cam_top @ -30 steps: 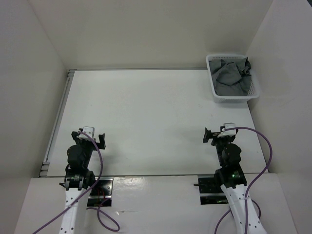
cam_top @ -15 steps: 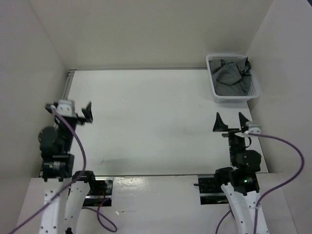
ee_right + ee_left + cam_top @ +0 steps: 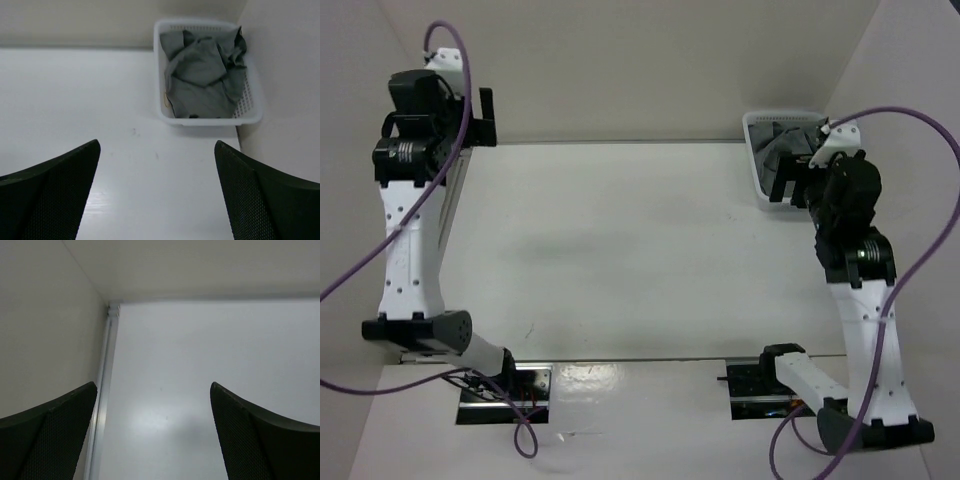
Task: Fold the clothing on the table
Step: Grab the skirt from the pile
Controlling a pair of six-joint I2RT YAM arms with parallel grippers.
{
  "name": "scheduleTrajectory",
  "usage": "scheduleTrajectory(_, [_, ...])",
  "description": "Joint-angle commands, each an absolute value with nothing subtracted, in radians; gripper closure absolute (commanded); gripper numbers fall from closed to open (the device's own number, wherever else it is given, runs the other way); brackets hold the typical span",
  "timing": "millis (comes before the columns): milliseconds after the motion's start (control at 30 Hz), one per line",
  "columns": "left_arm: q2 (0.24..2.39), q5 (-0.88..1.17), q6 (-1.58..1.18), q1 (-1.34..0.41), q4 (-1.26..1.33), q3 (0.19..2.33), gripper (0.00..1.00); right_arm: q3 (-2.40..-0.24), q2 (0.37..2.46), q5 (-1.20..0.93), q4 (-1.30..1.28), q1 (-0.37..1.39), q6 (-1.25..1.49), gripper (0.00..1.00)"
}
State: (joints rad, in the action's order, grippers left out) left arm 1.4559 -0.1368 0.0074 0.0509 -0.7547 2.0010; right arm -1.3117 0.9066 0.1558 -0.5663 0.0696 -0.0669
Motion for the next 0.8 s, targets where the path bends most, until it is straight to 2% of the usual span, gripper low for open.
scheduleTrajectory(0, [1.580,-0.063,0.074,0.063,-1.132,2.071,0.00,-1.434,1.034,0.127,-0.799,0.006,-0.146,0.01])
scheduleTrajectory(133, [1.602,-0.074,0.035,0.063,-1.082,1.970,0.00,-1.508,1.190,0.039,-0.851,-0.058,-0.199,0.01])
scheduleTrajectory(267, [1.465,-0.054,0.035,0.084,-0.861,1.714,0.00,-1.520,1.288,0.038,-0.764,-0.067,-0.199,0.01])
scheduleTrajectory(400, [1.424,-0.080,0.008,0.075,-0.788,1.590,0.00,-1.552,1.507,0.017,-0.664,-0.127,-0.178,0.01])
scheduleTrajectory(600, [1.390,-0.061,-0.012,0.097,-0.763,1.491,0.00,-1.738,1.811,-0.074,-0.572,-0.218,-0.111,0.01])
scheduleTrajectory(767, [1.304,-0.107,-0.012,0.106,-0.693,1.395,0.00,-1.888,1.959,-0.074,-0.517,-0.209,-0.060,0.02])
